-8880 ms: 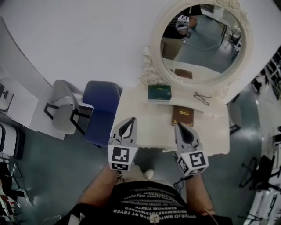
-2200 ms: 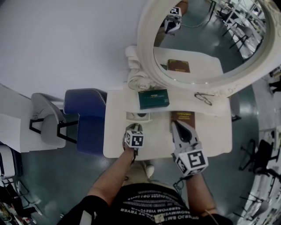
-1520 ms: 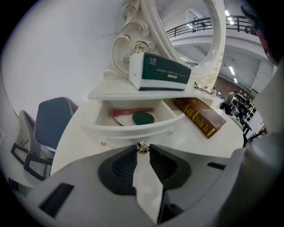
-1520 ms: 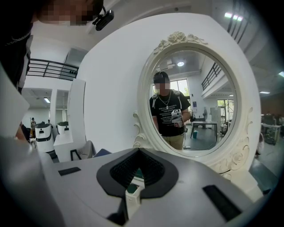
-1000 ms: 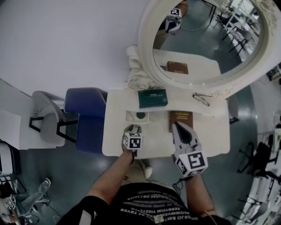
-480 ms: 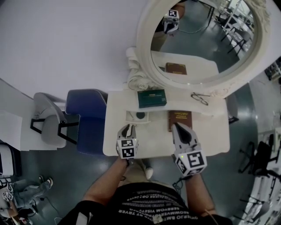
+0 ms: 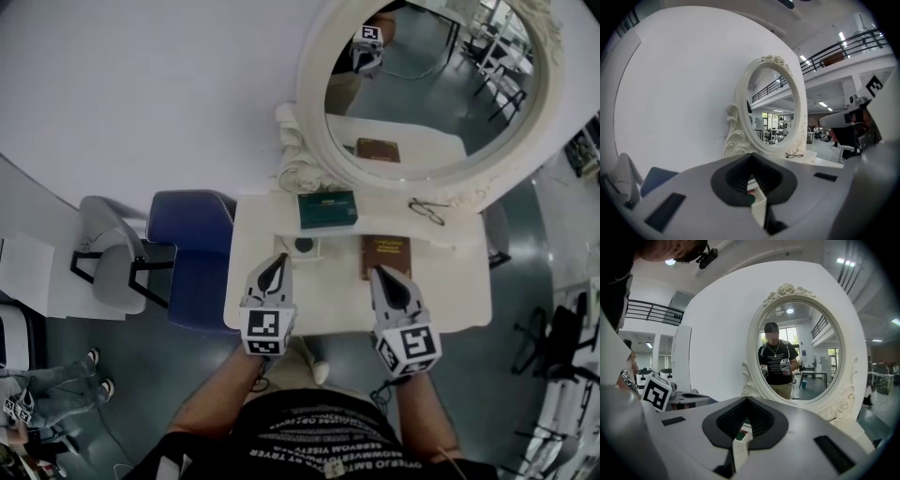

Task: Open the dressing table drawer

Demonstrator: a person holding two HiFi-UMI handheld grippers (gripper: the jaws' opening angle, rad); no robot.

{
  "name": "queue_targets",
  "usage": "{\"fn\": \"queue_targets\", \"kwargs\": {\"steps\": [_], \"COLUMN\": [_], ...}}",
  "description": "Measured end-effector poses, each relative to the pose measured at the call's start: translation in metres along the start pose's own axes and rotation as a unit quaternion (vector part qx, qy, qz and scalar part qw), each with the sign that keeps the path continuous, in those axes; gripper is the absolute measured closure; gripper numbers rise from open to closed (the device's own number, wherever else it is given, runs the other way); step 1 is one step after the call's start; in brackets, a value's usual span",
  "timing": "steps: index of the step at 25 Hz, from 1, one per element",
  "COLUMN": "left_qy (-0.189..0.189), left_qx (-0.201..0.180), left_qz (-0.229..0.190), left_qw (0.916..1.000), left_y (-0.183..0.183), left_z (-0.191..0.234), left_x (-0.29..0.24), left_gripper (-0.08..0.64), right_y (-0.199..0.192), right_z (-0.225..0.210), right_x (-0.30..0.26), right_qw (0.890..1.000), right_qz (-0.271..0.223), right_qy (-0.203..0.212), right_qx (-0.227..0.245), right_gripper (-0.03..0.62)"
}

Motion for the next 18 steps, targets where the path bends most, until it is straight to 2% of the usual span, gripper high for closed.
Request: {"fn": "queue_targets", "kwargs": {"steps": [11,14,18], "left_qy": [-0.017,-0.014,-0.013], "left_qx": [-0.036,-0.036,-0.017], "left_qz": [-0.062,-0.077,-0.082], "left_qw": [0.9973,0.9963,0.9964], "left_y": [0.090,0.105,0.117], "left_z": [-0.021,-0.023,-0.028], "left_x": [0.041,0.050,0.061], "left_gripper": [0.557,0.557,0.557], "right_y": [0.016,0.024,0.032], "right_z": [0.005,0.007,0.011], "right_x": [0.025,0.032,0.040], "right_qw": [1.000,0.999,0.999], "right_qz": [-0.024,-0.035,-0.045], "right_qy": [-0.002,0.001,0.004], "right_qx": [0.011,0.019,0.023], "right_gripper": [0.591,0.591,0.591]}}
Point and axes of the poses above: the fingertips, and each gripper's own axes: x backward along the fingers, z to its left, y out of its top, the point moved 7 cm from there along x, backward along the fingers, and after that the axes turned 9 degrees about -z, right-handed, at the moved point
